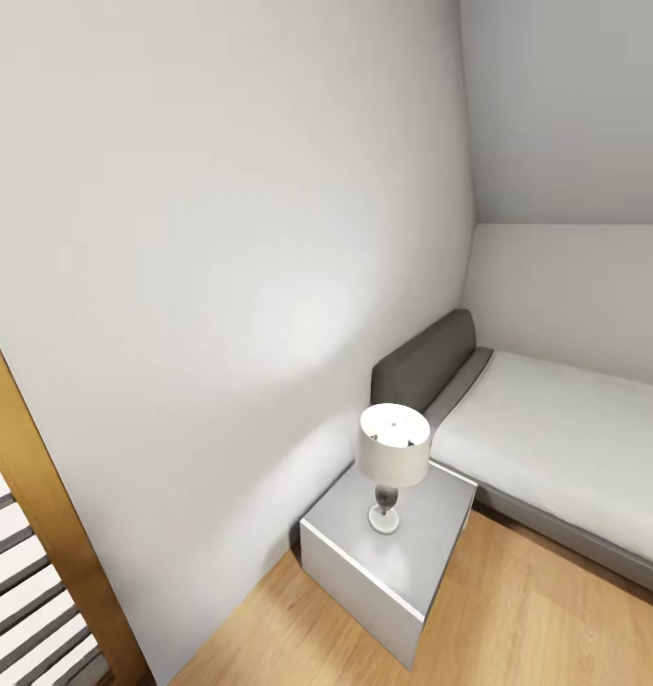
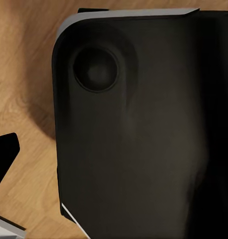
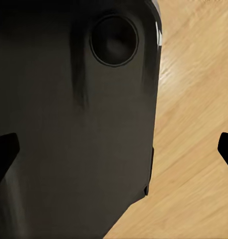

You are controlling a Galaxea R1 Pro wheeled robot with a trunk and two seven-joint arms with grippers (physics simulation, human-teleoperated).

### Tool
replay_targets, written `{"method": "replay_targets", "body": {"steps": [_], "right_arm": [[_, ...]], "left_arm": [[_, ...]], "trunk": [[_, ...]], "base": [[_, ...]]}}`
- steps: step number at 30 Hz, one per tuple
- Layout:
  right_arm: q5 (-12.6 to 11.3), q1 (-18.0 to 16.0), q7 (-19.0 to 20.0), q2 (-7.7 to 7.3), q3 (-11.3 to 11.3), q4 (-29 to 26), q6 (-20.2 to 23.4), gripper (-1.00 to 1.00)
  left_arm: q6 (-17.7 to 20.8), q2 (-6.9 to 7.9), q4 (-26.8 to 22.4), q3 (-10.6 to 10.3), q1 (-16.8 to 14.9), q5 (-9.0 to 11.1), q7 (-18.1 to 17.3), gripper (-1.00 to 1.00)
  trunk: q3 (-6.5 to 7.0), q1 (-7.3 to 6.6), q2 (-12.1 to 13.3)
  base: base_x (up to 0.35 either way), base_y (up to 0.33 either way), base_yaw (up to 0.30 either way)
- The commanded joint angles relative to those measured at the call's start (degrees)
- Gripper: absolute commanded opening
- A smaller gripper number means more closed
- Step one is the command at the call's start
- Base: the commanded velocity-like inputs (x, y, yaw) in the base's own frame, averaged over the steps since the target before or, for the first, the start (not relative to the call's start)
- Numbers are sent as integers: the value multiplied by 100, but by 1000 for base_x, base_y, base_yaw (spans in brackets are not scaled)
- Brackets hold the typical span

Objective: Attach the digital camera to the camera tripod in the bedroom.

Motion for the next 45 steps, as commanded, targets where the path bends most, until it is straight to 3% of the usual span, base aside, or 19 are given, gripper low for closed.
{"method": "replay_targets", "body": {"steps": [1,17,20,45], "right_arm": [[4,1,-1,0,5,0,-4,100],[4,-1,-1,43,4,0,-110,100],[-90,1,-1,2,-73,0,-199,100],[-98,-1,-1,-16,-73,7,-399,100]], "left_arm": [[-8,-1,-8,3,3,12,0,100],[-8,-8,-22,3,4,13,0,100],[-16,-9,-36,3,3,21,0,100],[-11,-50,-41,1,4,22,0,100]], "trunk": [[-3,0,-2],[-3,0,-2],[-3,0,-2],[-3,0,-2]], "base": [[0,0,0],[0,0,0],[0,0,-50],[0,0,-270]]}}
